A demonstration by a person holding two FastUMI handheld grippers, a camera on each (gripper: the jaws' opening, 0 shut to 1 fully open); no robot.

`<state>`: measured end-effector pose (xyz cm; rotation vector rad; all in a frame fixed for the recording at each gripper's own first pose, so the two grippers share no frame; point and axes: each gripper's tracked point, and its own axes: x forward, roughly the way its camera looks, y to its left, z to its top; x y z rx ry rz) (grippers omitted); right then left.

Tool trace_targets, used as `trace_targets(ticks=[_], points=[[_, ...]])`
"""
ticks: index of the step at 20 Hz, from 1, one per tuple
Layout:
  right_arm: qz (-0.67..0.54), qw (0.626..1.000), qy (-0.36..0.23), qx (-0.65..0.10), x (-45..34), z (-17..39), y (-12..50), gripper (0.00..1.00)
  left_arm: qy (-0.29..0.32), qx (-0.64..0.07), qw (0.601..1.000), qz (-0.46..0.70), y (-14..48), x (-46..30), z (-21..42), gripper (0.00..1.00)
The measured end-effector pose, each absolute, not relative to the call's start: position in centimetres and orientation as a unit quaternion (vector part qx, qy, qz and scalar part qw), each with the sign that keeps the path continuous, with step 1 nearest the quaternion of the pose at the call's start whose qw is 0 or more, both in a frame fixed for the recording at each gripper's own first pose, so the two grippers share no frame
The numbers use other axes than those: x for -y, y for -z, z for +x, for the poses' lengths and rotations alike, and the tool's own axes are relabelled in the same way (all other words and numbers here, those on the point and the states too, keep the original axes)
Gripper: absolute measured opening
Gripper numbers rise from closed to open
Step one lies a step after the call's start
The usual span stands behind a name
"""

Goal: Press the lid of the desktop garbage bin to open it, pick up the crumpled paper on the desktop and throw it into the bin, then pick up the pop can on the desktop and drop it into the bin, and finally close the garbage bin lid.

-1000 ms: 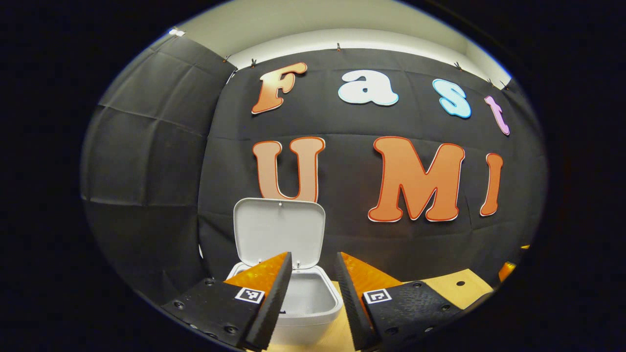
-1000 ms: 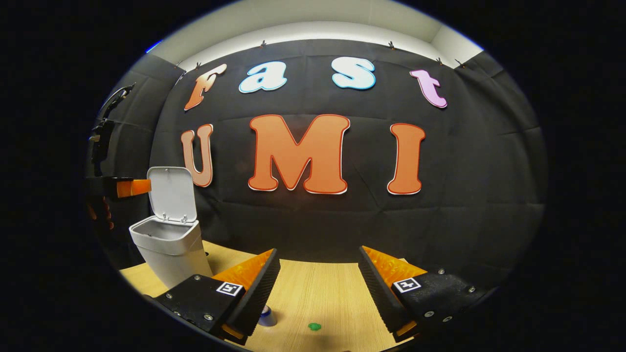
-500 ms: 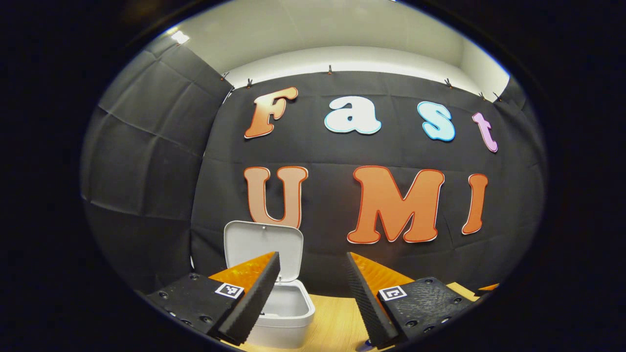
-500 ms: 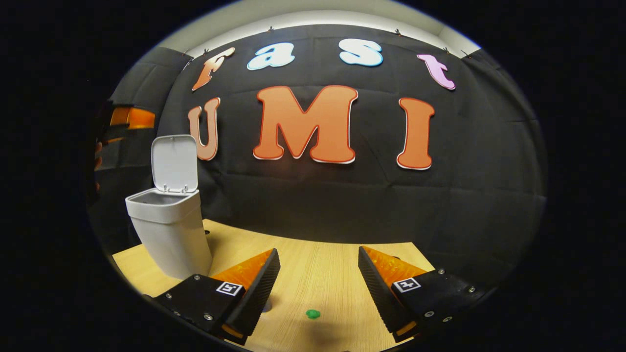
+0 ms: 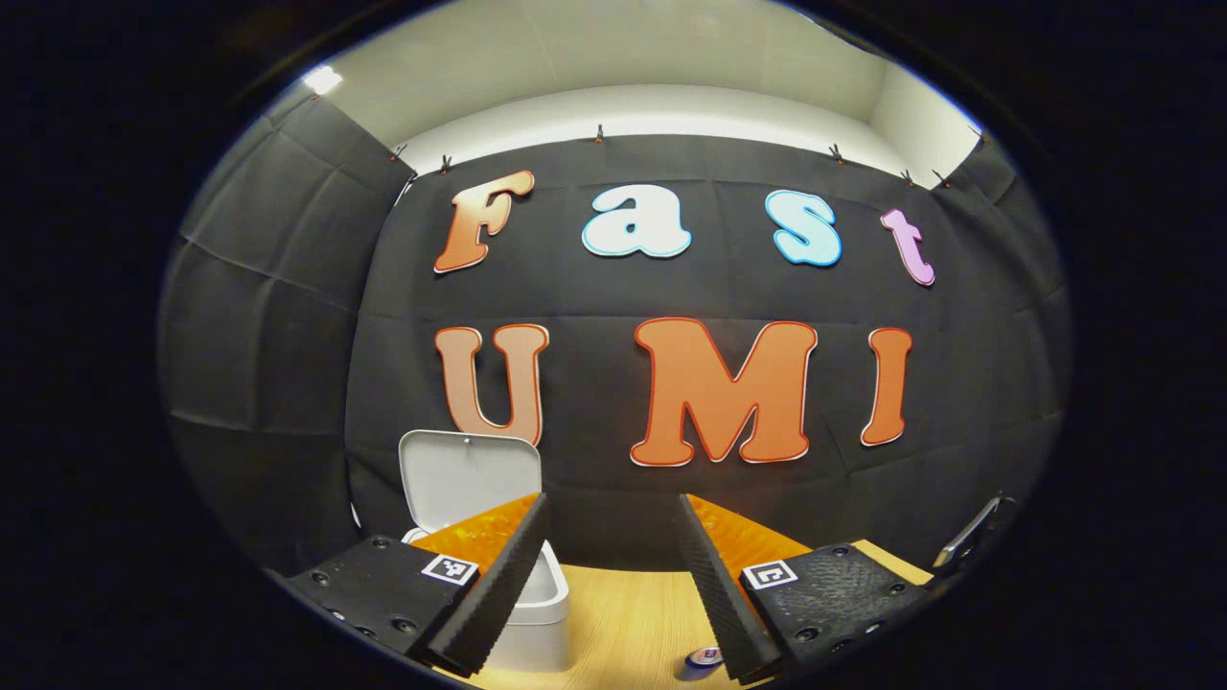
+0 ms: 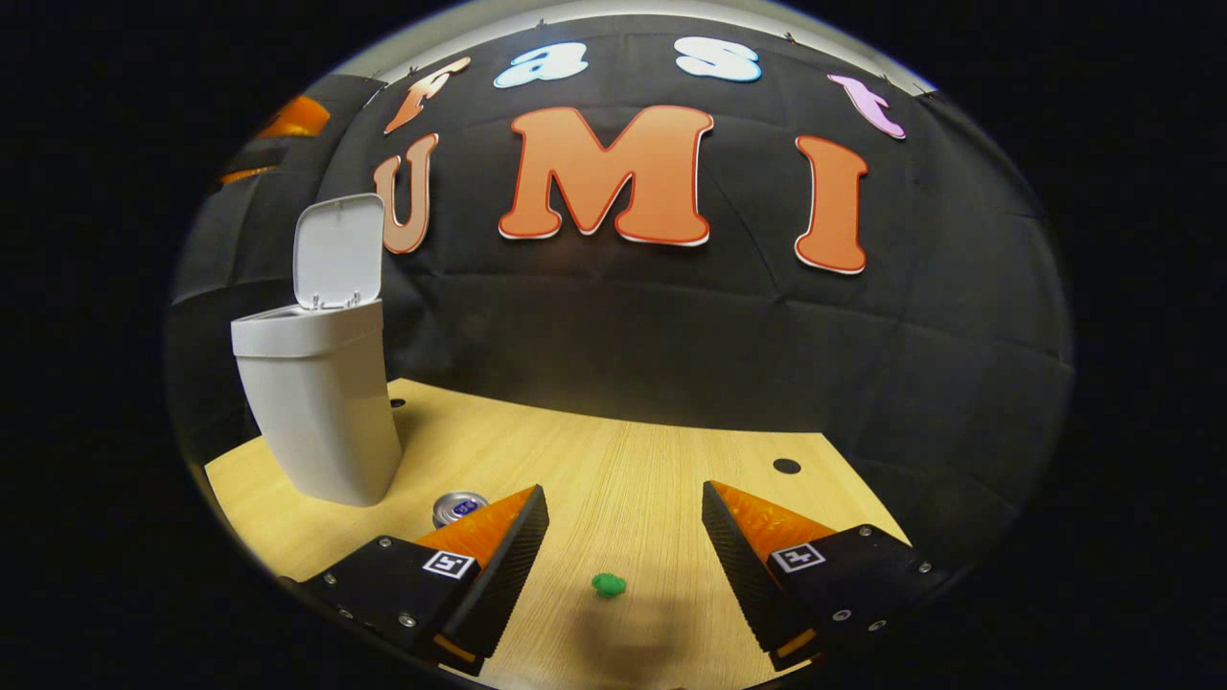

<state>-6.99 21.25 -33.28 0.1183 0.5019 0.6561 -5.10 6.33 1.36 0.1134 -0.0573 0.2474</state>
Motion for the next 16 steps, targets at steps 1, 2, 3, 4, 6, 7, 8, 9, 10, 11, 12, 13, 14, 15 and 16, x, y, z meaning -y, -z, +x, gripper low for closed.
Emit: trace_targets(ticks=[1,2,3,4,6,7,8,9,10,11,12,13,14,15,16], points=[[0.056,0.912,-0.320,-0.251,-21.4,-7.2,34.1,0.96,-0.118,0.026,0.991,0.063,-1.3,-5.7,-5.3,0.82],[0.055,0.910,-0.321,-0.257,-21.5,-7.4,34.9,0.96,-0.114,0.022,0.991,0.069,-1.3,-5.2,-5.3,0.82],[0.053,0.907,-0.322,-0.264,-21.9,-7.5,35.9,0.96,-0.110,0.019,0.991,0.074,-1.3,-4.7,-5.5,0.82],[0.050,0.905,-0.325,-0.270,-22.2,-7.7,36.8,0.96,-0.107,0.017,0.991,0.079,-1.3,-4.2,-5.6,0.82],[0.036,0.900,-0.331,-0.281,-22.7,-7.9,38.8,0.96,-0.103,0.012,0.991,0.089,-1.1,-3.5,-5.9,0.82],[0.027,0.898,-0.334,-0.286,-23.1,-8.1,40.0,0.96,-0.102,0.008,0.990,0.094,-1.0,-3.2,-6.0,0.82],[0.019,0.894,-0.337,-0.294,-23.5,-8.3,41.1,0.96,-0.101,0.004,0.990,0.098,-0.8,-3.0,-6.1,0.82],[0.014,0.888,-0.343,-0.306,-23.8,-8.6,42.4,0.96,-0.101,-0.001,0.990,0.102,-0.7,-2.7,-6.3,0.82],[0.004,0.879,-0.347,-0.325,-23.8,-9.0,43.7,0.96,-0.102,-0.004,0.989,0.106,-0.5,-2.5,-6.4,0.82],[0.003,0.873,-0.350,-0.340,-24.3,-9.2,45.1,0.96,-0.103,-0.009,0.989,0.109,-0.3,-2.4,-6.6,0.85],[0.001,0.869,-0.353,-0.348,-24.8,-9.3,46.0,0.96,-0.103,-0.013,0.988,0.111,0.0,-2.4,-6.6,0.82],[-0.002,0.866,-0.354,-0.354,-25.1,-9.3,46.8,0.95,-0.104,-0.018,0.988,0.114,0.2,-2.3,-6.7,0.82],[-0.004,0.863,-0.355,-0.359,-25.3,-9.4,47.4,0.86,-0.105,-0.023,0.987,0.118,0.4,-2.2,-6.7,0.82],[-0.004,0.860,-0.357,-0.364,-25.6,-9.4,48.0,0.88,-0.106,-0.027,0.987,0.120,0.6,-2.1,-6.7,0.83],[-0.006,0.857,-0.357,-0.372,-25.8,-9.5,48.7,0.86,-0.106,-0.030,0.986,0.121,0.7,-2.1,-6.7,0.81]])
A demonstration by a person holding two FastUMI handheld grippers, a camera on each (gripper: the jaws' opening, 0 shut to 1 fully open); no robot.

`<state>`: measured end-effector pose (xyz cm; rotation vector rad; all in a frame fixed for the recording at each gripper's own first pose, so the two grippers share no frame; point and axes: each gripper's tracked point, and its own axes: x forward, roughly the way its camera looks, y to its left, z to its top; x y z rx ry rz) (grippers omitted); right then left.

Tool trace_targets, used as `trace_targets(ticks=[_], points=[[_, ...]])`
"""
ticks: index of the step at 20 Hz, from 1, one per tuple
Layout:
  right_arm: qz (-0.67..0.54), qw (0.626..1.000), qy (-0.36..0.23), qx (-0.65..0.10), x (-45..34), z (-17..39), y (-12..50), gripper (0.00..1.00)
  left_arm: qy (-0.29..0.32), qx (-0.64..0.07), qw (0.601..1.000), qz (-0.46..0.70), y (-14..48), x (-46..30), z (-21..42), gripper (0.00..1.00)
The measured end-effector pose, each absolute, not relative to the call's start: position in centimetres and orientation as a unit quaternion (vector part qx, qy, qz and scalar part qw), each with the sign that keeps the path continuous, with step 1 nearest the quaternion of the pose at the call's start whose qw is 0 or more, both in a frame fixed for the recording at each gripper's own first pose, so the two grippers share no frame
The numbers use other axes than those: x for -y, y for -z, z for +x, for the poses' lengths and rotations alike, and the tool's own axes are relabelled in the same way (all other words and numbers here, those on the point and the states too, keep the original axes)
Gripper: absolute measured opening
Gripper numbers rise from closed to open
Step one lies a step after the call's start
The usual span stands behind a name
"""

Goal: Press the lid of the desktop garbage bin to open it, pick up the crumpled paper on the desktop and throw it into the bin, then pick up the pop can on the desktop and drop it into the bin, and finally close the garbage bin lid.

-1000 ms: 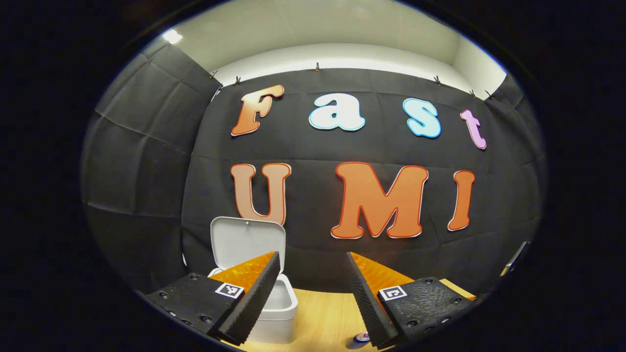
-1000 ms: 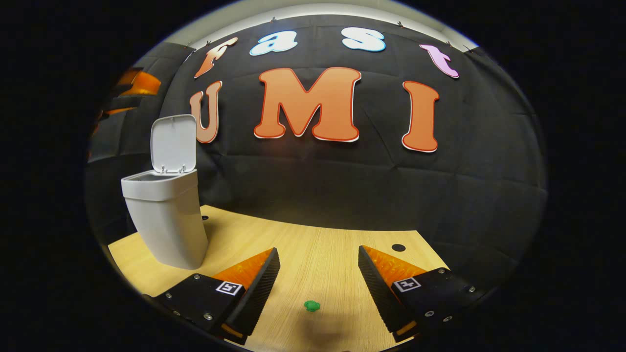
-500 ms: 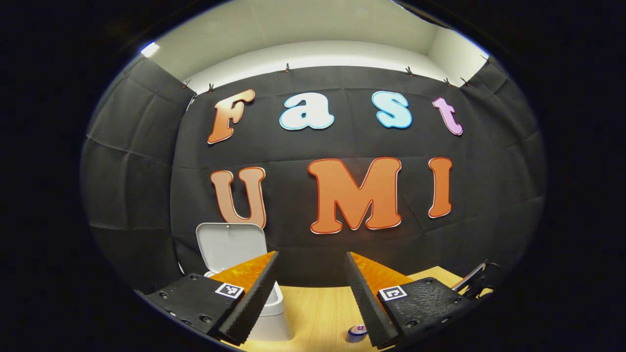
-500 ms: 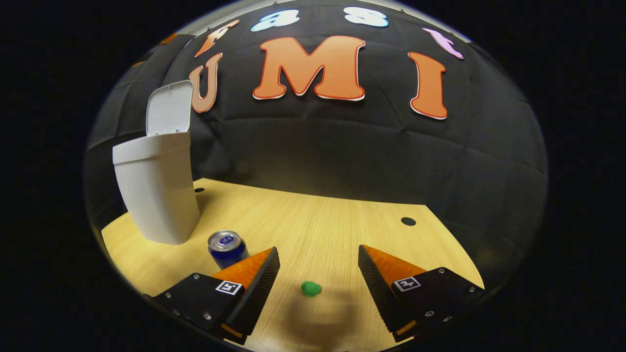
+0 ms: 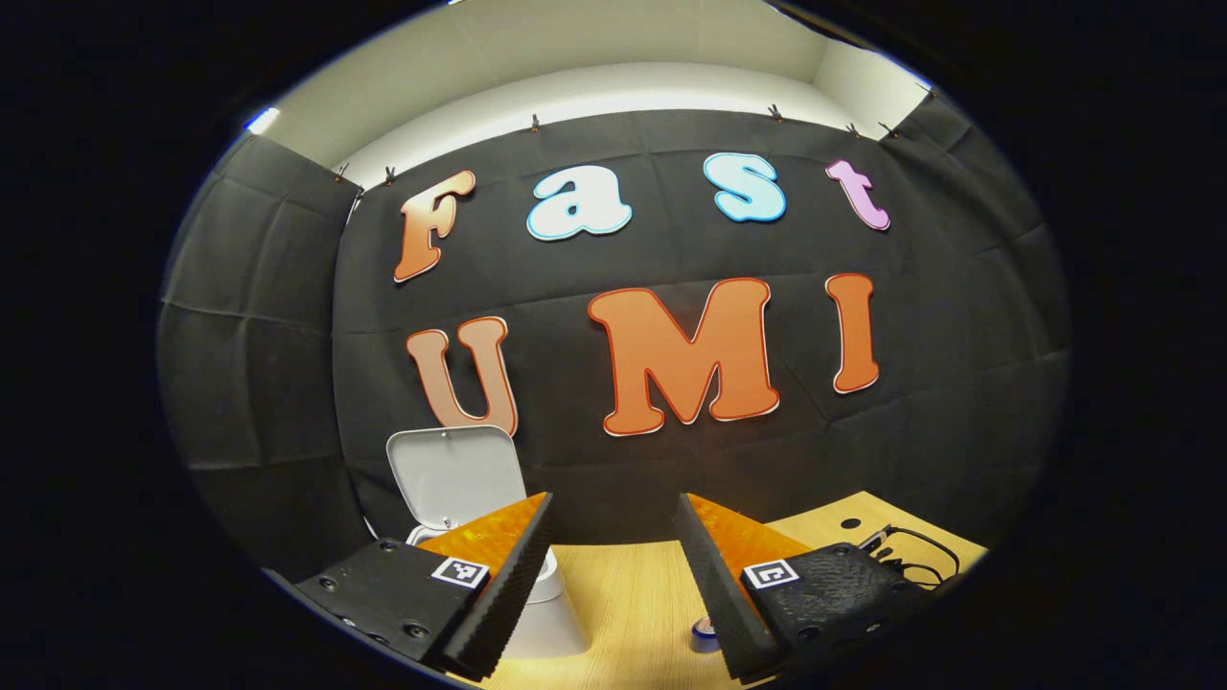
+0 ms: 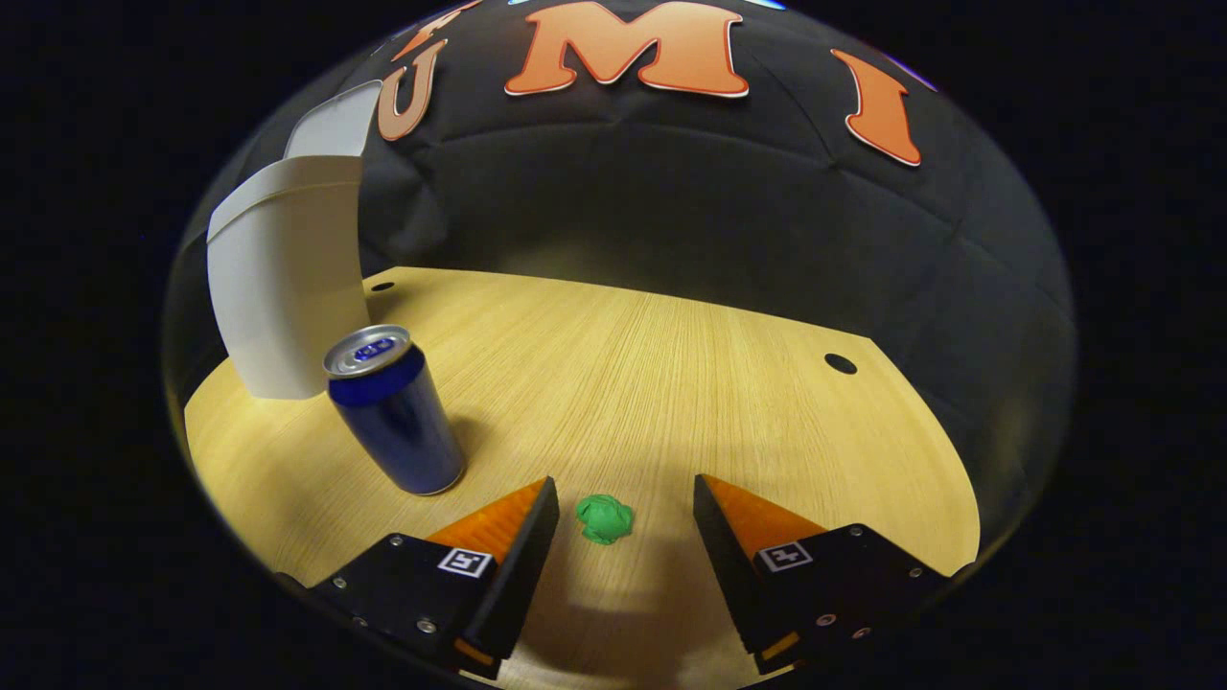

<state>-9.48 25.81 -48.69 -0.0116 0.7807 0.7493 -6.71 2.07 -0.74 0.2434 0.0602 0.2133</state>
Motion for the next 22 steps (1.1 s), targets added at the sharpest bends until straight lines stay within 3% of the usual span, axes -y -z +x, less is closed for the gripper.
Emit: trace_targets(ticks=[3,6,8,9,11,16,22], points=[[-0.013,0.847,-0.356,-0.394,-26.0,-10.1,50.5,0.71,-0.105,-0.041,0.986,0.121,1.4,-2.0,-6.5,0.81],[-0.011,0.843,-0.364,-0.395,-26.6,-10.2,50.8,0.63,-0.103,-0.049,0.986,0.120,2.0,-2.0,-6.4,0.84],[-0.012,0.844,-0.360,-0.397,-26.4,-10.2,50.9,0.50,-0.100,-0.050,0.987,0.118,1.9,-1.9,-6.3,0.85],[-0.012,0.844,-0.359,-0.398,-26.4,-10.2,50.9,0.36,-0.097,-0.045,0.987,0.118,1.7,-1.8,-6.1,0.90],[-0.017,0.842,-0.360,-0.401,-26.2,-10.5,51.0,0.28,-0.091,-0.045,0.988,0.118,1.8,-1.6,-6.0,0.85],[-0.028,0.848,-0.355,-0.392,-25.0,-10.6,49.4,0.17,-0.079,-0.042,0.991,0.104,2.0,-2.2,-5.7,0.85],[0.023,0.876,-0.356,-0.324,-24.4,-9.2,40.3,0.14,-0.069,-0.034,0.994,0.079,2.2,-3.6,-5.6,0.85]])
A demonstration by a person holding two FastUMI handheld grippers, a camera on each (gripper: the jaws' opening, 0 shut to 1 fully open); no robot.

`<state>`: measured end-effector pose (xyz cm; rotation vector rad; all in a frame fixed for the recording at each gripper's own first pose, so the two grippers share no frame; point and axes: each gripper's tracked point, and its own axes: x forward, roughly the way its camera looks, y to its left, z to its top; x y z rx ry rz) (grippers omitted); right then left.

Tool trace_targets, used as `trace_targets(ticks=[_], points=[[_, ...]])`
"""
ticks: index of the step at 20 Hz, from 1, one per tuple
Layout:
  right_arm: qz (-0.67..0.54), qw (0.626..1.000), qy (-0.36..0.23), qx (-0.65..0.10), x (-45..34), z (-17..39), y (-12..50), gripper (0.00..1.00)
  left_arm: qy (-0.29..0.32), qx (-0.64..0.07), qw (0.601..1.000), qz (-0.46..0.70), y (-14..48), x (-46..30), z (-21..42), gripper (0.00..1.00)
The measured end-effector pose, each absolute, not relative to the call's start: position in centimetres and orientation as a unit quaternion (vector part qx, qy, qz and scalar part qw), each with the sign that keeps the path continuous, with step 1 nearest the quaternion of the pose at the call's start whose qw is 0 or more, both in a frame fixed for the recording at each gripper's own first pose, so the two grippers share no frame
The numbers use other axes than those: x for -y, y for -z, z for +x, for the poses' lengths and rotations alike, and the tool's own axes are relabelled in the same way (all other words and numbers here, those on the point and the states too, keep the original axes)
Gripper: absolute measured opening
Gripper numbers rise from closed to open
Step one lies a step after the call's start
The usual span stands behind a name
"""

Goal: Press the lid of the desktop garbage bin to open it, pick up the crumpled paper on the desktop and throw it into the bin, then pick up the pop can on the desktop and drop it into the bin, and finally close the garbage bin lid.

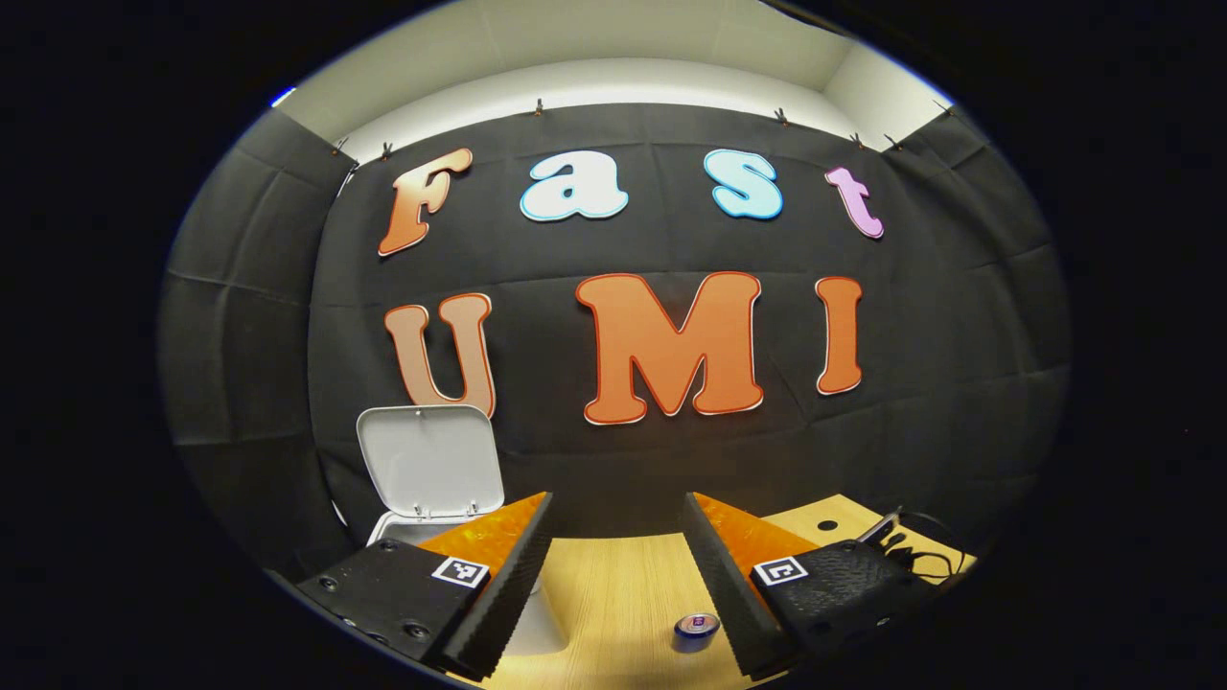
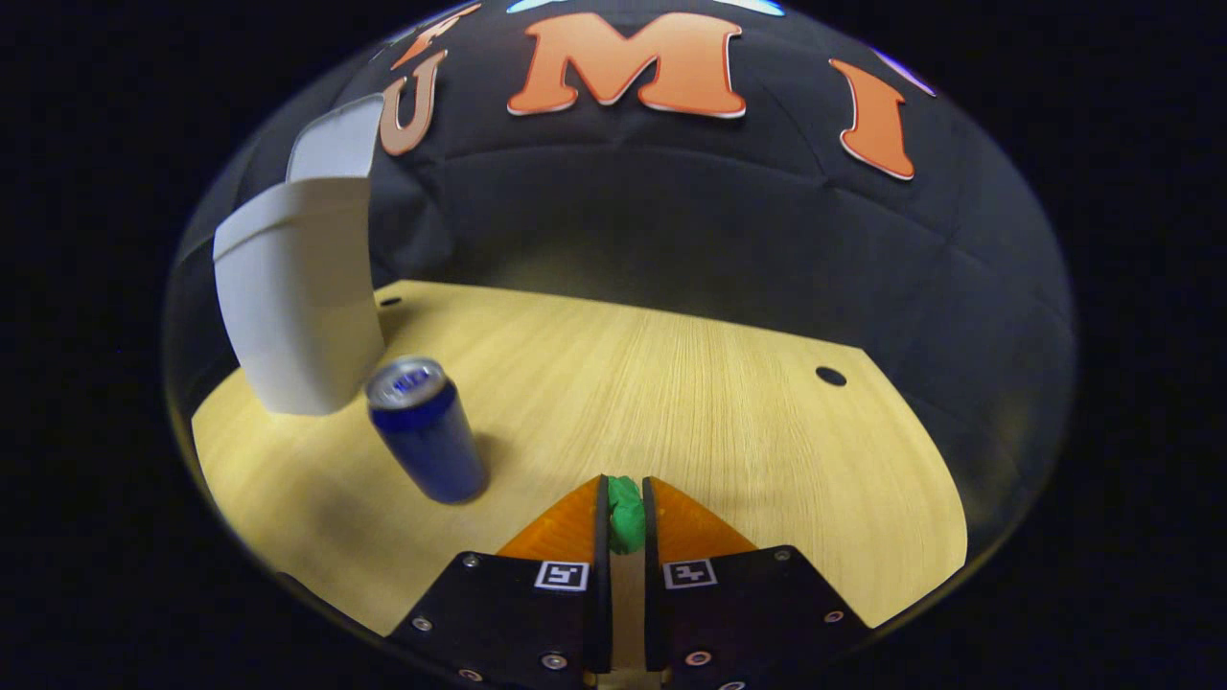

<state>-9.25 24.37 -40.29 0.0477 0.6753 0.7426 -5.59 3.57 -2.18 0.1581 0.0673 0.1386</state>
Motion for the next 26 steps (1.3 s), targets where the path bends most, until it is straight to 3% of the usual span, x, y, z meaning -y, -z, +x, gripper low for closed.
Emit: trace_targets(ticks=[5,13,26], points=[[0.045,0.884,-0.400,-0.239,-26.5,-9.5,30.5,0.13,-0.077,-0.024,0.995,0.056,2.2,-5.7,-5.9,0.85],[0.101,0.857,-0.476,-0.169,-33.1,-11.5,19.6,0.13,-0.122,0.000,0.991,0.047,0.9,-11.0,-8.0,0.89],[0.149,0.822,-0.536,-0.125,-41.9,-12.6,10.4,0.12,-0.224,-0.019,0.974,0.017,3.2,-21.7,-12.5,0.86]])
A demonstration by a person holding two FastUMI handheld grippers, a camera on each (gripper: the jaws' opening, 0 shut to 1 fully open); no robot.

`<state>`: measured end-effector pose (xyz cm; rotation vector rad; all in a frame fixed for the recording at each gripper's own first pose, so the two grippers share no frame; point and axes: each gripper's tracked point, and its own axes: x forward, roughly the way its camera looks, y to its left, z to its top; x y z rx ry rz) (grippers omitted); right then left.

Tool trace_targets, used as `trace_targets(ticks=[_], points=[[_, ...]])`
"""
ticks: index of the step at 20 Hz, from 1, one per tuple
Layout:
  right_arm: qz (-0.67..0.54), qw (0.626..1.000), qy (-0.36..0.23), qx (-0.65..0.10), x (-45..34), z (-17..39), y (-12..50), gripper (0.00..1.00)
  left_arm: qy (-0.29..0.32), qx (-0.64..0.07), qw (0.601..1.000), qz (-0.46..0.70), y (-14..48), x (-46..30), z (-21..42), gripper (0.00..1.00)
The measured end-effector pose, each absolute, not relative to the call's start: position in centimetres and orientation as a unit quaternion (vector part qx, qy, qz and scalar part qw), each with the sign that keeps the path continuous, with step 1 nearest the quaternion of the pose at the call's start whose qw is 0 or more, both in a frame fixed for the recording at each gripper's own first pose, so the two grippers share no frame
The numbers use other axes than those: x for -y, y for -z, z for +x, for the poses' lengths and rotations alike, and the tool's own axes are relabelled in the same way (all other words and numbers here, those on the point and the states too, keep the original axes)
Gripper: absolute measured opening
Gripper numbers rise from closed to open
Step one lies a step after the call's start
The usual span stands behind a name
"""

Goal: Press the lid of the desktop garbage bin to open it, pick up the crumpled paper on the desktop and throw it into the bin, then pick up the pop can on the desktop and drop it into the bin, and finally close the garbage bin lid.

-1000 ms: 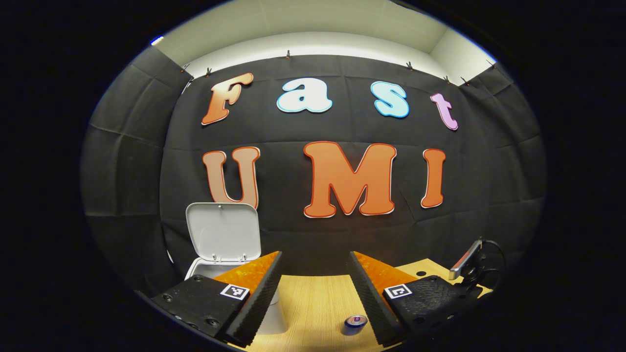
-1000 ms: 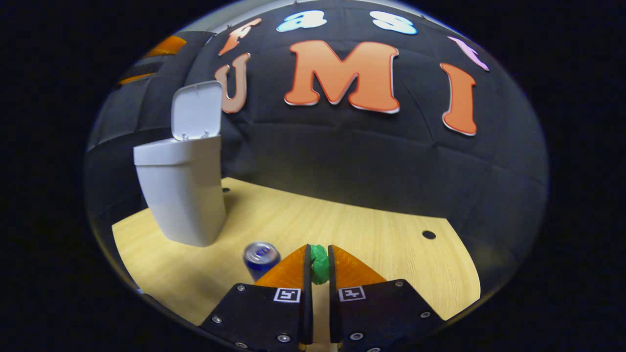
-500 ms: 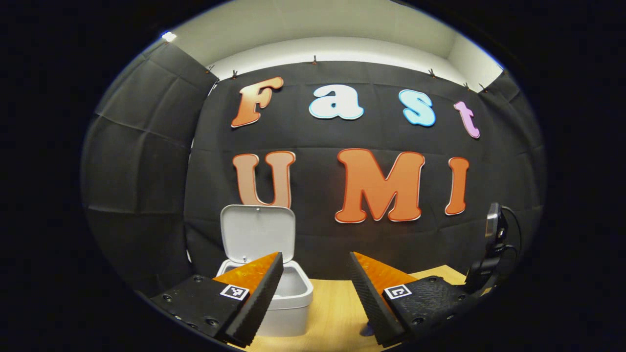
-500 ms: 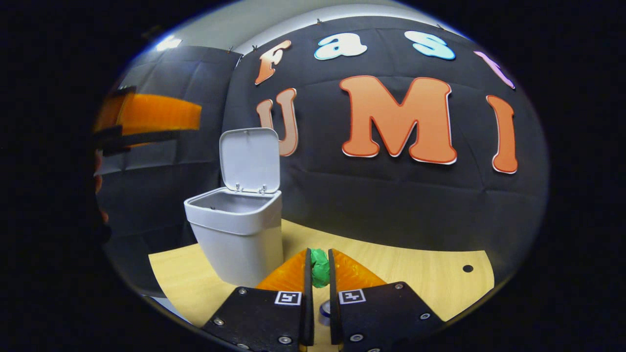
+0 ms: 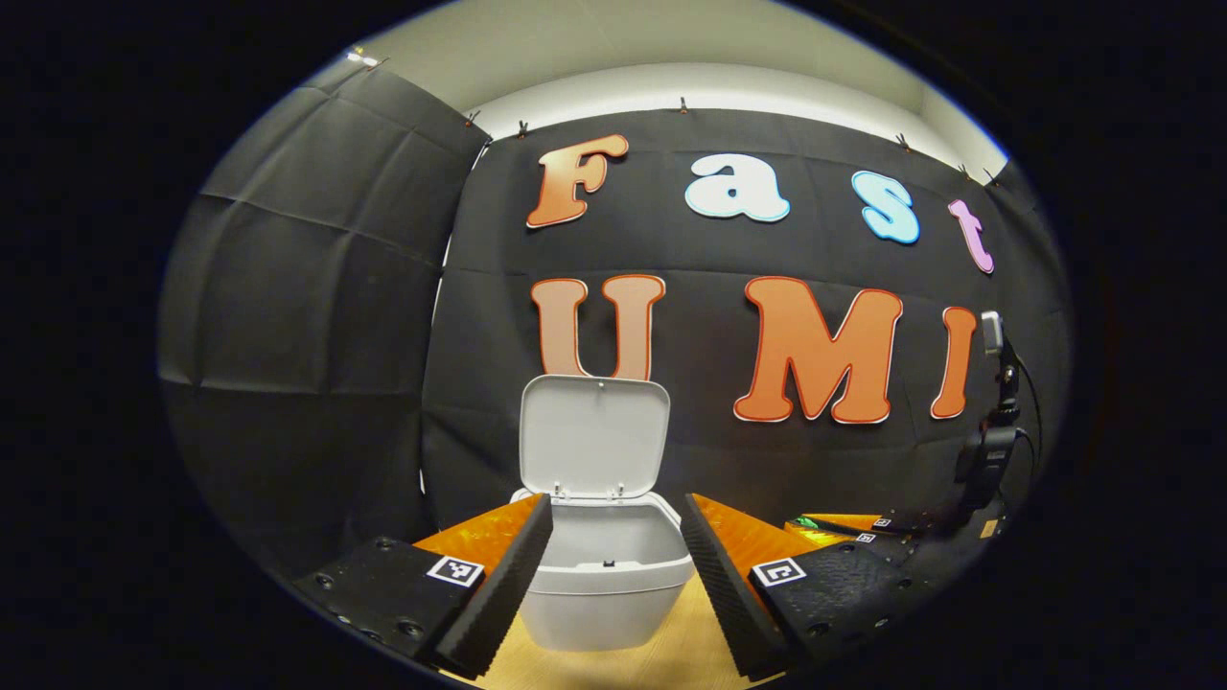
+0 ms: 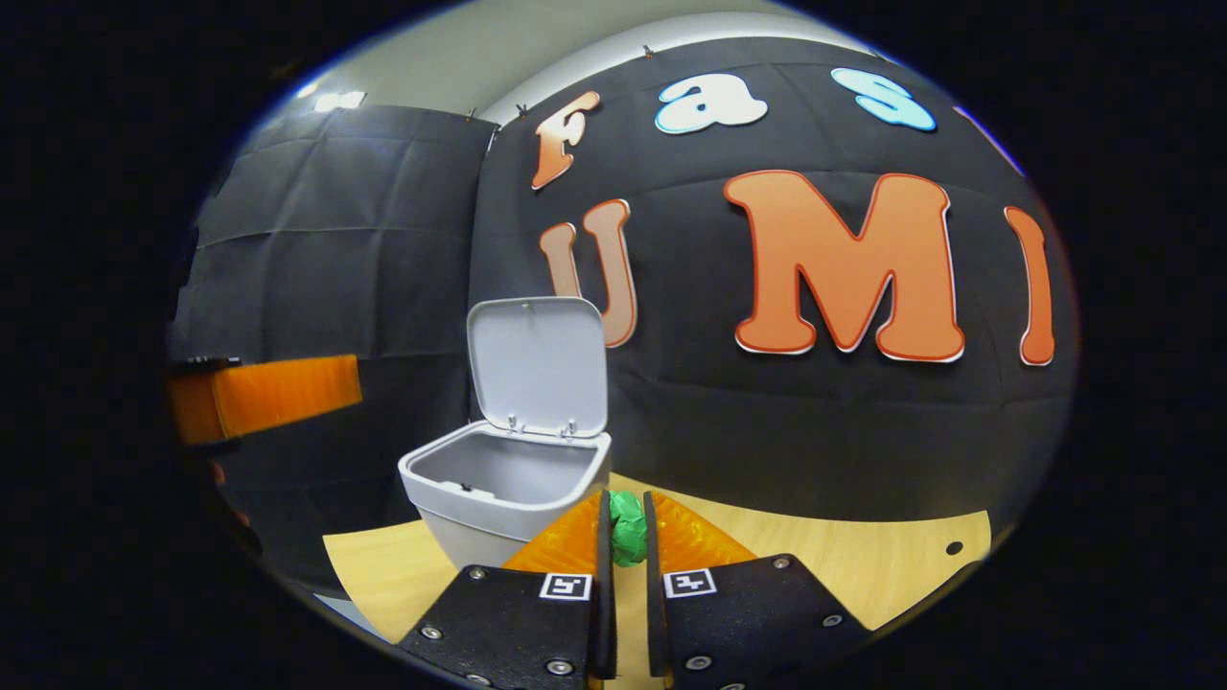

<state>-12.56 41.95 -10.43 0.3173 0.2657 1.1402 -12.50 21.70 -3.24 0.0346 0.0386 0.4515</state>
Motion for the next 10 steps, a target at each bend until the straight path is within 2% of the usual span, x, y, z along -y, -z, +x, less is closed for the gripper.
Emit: trace_targets(ticks=[1,10], points=[[0.152,0.817,-0.542,-0.126,-42.5,-12.9,10.2,0.12,-0.228,-0.020,0.973,0.016,3.3,-22.2,-12.7,0.89],[0.168,0.805,-0.552,-0.135,-48.7,-13.4,8.2,0.12,-0.256,-0.029,0.966,0.005,4.8,-26.9,-14.1,0.87]])
